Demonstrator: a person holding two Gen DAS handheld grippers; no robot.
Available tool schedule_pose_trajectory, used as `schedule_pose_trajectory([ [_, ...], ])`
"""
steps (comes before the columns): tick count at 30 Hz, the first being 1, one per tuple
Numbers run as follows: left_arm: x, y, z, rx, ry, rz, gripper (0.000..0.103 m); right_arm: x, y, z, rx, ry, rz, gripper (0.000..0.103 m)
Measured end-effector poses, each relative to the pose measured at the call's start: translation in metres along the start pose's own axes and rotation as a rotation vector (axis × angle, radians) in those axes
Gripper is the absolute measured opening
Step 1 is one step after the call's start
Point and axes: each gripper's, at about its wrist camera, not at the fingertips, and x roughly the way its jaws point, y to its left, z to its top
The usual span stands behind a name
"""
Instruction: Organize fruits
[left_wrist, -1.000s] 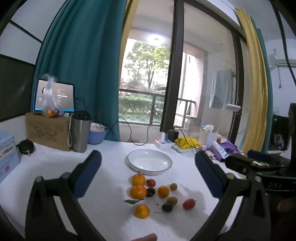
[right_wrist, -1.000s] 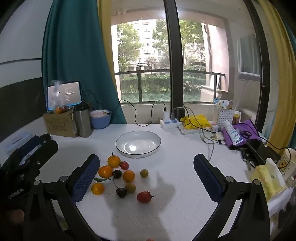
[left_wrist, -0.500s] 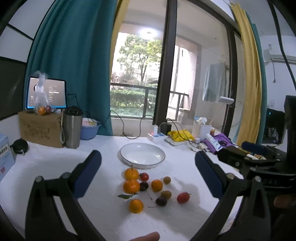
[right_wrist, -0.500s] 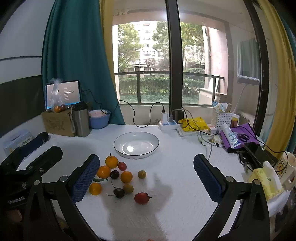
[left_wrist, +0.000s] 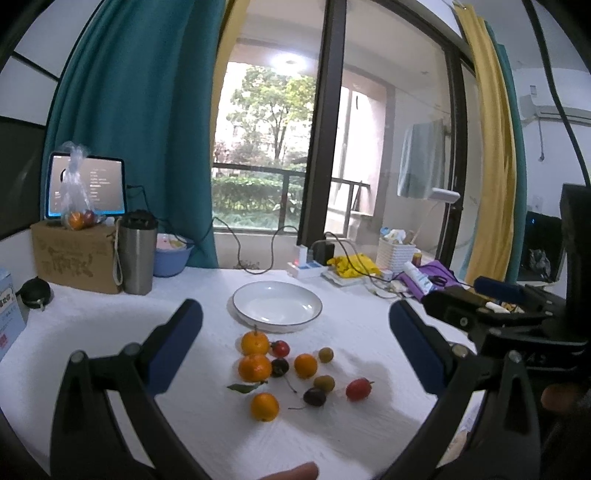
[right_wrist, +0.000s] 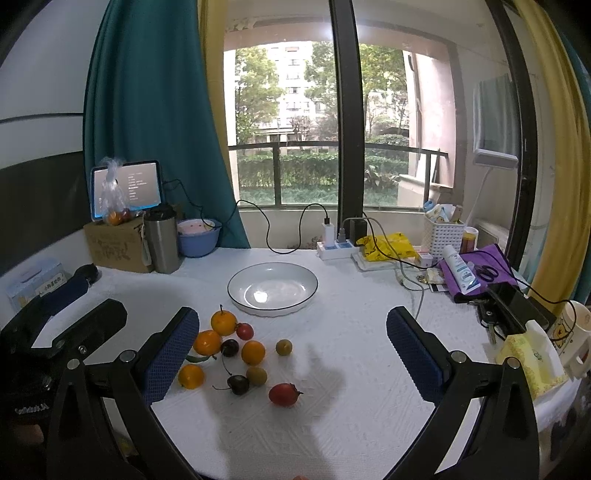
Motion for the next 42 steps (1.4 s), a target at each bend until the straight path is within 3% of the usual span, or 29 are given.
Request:
schedule_pose_trajectory([
  [7, 0.002, -0.001, 0.000, -0.006, 0.011, -0.018, 0.102, 0.000, -0.001, -0.002, -0.002, 0.003, 0.006, 0.103],
  [15, 0.001, 0.001, -0.002, -0.010, -0.018, 0.011, 0.102, -0.001, 0.000, -0.002, -0.007, 0.002, 0.005, 0.103],
  [42, -0.001, 0.012, -0.003, -0.044, -0.004, 0.031, 0.102, -0.001, 0.000, -0.004, -0.018, -0.006, -0.007, 0.103],
])
